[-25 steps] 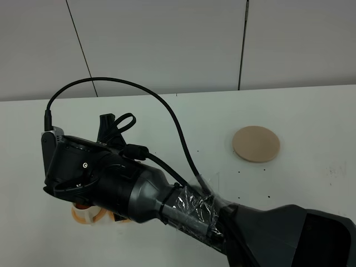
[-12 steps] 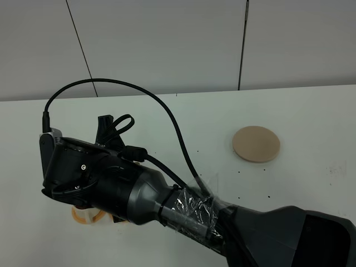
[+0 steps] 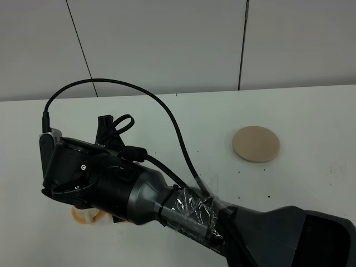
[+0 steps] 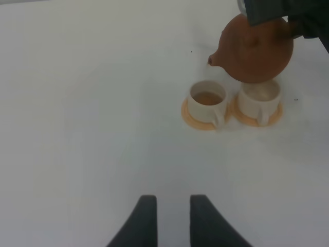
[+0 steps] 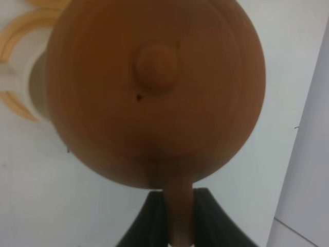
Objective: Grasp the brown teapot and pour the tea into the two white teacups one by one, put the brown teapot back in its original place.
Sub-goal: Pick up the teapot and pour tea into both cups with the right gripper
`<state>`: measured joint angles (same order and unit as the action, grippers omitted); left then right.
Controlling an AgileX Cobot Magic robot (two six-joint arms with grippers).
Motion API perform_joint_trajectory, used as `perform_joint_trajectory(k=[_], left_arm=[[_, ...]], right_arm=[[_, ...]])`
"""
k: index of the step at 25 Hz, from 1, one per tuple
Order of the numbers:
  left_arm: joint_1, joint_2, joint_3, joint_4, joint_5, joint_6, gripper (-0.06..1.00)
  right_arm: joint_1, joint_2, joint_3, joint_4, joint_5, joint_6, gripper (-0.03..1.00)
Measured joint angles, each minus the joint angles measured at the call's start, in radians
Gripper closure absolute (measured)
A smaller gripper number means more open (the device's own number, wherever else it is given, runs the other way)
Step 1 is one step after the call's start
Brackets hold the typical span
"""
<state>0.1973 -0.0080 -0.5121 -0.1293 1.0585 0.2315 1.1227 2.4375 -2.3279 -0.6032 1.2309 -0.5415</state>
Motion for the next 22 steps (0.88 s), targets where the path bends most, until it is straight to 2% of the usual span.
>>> perform_joint_trajectory(k=[22], left_arm=[[0.0,0.0,0.0,0.0,0.0,0.001,0.71]], right_arm=[[0.0,0.0,0.0,-0.022,0.0,0.0,0.87]])
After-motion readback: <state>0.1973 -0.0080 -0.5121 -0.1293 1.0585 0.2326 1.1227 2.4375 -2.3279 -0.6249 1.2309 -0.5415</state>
